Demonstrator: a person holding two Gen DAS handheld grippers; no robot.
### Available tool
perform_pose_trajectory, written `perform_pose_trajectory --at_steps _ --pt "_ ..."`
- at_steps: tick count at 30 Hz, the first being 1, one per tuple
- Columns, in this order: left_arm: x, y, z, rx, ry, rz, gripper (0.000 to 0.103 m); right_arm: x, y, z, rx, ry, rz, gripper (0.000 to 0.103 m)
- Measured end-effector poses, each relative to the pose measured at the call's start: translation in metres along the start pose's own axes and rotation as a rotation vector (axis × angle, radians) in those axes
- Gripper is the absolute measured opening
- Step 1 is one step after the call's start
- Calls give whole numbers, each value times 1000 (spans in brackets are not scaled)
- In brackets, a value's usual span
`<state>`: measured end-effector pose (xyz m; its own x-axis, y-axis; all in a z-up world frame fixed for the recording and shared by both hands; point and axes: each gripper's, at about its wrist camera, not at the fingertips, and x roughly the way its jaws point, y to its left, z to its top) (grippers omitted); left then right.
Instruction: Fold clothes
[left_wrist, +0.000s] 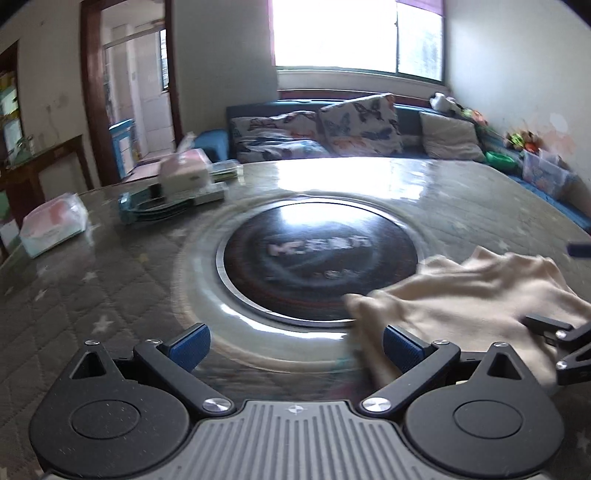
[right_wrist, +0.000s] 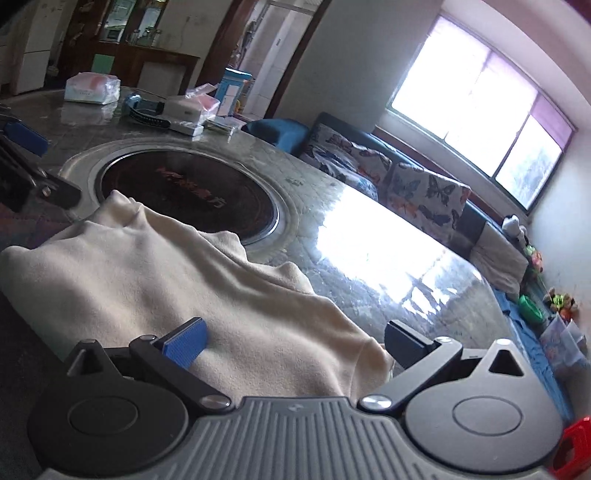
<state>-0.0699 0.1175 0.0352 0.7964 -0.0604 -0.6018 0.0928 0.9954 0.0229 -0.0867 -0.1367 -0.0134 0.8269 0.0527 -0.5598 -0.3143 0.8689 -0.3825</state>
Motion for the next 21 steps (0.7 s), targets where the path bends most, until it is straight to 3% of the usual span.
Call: perform_pose_trajectory --at_steps 9,21 --pt "19 46 -11 -49 36 24 102 14 -2 -3 102 -4 -12 103" --pt "11 5 0 3 41 -29 103 4 0 3 96 -38 12 103"
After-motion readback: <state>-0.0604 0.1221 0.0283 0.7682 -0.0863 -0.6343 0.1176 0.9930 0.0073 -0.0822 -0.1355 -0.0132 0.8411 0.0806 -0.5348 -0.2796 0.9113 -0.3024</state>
